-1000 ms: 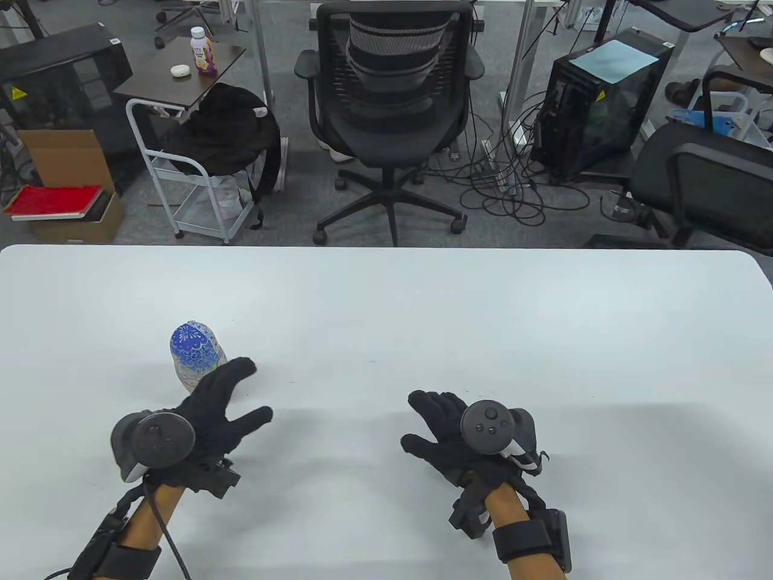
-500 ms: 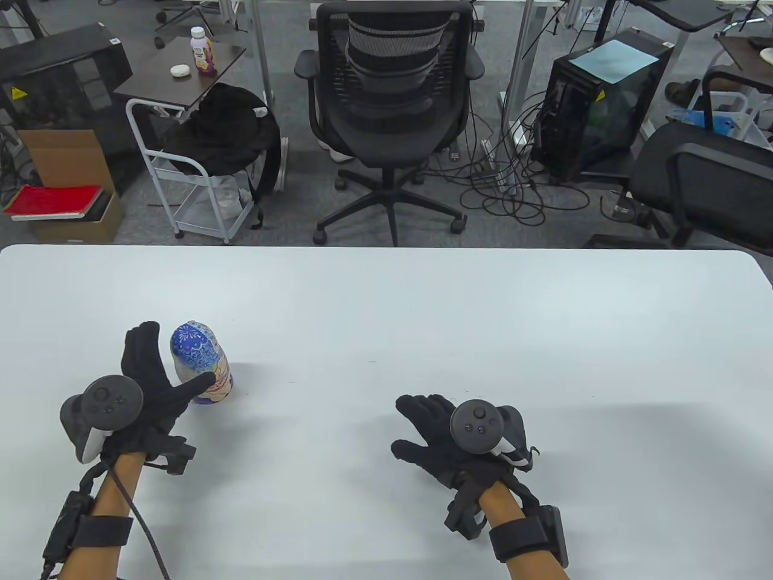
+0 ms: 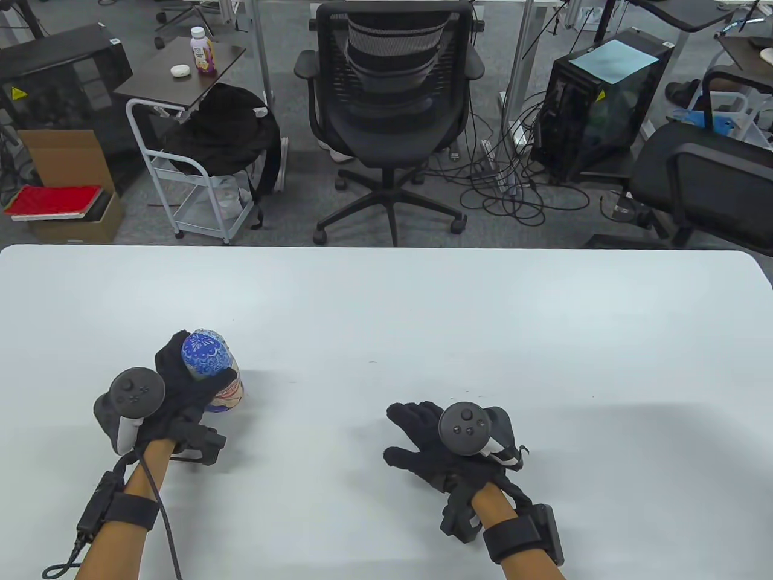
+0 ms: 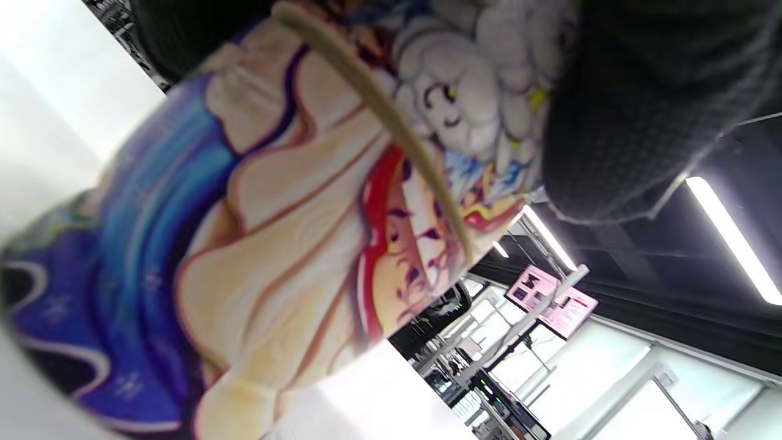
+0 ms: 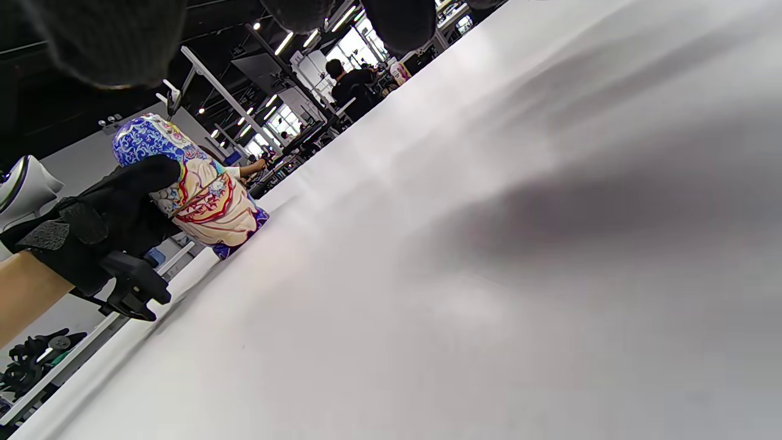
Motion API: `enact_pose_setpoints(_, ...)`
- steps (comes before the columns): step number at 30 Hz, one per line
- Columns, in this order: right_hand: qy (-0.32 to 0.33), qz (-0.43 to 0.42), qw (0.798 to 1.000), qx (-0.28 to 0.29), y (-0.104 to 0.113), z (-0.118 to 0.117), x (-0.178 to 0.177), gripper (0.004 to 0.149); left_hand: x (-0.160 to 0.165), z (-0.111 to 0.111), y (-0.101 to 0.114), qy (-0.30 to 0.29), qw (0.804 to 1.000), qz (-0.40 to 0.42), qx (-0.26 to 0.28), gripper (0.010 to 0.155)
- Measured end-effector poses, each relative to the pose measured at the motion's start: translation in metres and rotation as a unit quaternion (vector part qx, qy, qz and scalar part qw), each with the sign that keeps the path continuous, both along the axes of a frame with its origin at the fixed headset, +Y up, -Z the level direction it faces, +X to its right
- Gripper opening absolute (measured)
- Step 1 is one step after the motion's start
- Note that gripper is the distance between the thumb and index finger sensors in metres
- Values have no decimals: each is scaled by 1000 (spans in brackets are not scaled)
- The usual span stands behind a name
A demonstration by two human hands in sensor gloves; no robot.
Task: Separate nested Russian dolls into individual dolls
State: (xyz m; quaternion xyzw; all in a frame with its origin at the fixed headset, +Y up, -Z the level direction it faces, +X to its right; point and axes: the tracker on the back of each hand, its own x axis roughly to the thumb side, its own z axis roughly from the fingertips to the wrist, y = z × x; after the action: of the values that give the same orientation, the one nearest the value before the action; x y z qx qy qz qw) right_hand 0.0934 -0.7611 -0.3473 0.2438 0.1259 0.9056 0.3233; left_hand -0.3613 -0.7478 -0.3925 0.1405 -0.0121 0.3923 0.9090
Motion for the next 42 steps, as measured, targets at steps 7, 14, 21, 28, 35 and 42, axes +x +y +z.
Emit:
enact_pose_setpoints(7,23,-34,999,-2,7,10,-13,83,45,20,14,-94,995,14,5,104)
enact_pose_setpoints(14,43,-60,997,-7,12,12,-33,90,107,53,45,-203,977,62,15,104)
enact_pose_setpoints(21,25,-70,997,-9,13,6,-45,97,141,55,54,-230,972,34,21,103)
enact_pose_setpoints(28,29,-11,999,-9,18,5,-77,106,130,63,58,-241,970,23,30,103)
enact_pose_setpoints(35,-3,-14,1000,-28,20,3,-98,110,121,60,57,-261,964,25,32,104)
enact_pose_setpoints(42,21,-147,988,-50,7,11,-109,117,124,72,57,-276,955,78,70,103)
